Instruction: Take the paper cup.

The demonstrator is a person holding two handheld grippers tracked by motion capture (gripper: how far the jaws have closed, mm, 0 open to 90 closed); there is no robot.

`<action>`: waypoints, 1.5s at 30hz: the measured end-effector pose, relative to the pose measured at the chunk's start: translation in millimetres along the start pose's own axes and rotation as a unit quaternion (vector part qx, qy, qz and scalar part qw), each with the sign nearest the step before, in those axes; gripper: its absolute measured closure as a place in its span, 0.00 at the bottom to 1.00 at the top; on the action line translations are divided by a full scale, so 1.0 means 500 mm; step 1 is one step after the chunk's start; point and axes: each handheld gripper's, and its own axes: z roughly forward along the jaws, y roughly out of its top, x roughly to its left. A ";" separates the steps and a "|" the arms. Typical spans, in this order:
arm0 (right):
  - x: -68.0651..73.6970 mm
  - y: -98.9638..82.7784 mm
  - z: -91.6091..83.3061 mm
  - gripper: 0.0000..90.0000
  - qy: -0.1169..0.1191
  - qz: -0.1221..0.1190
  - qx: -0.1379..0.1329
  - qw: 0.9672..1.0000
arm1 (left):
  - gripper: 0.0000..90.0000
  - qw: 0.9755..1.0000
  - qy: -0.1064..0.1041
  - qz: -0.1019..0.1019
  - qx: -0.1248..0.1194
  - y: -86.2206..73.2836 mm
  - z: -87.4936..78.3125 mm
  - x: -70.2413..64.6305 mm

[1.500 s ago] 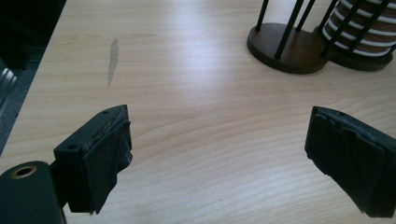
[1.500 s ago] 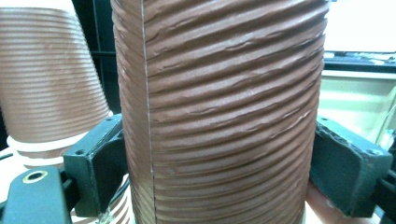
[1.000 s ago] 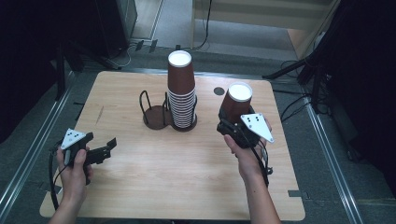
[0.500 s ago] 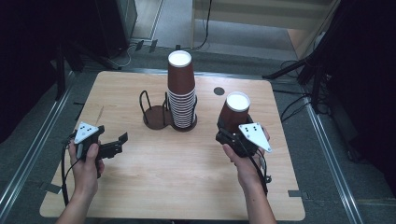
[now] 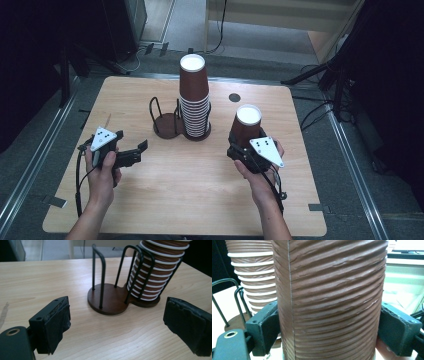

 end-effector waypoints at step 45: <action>0.125 -0.085 0.016 0.14 0.039 -0.100 0.040 0.993 | 0.09 0.992 -0.115 0.042 0.011 0.020 0.020 -0.099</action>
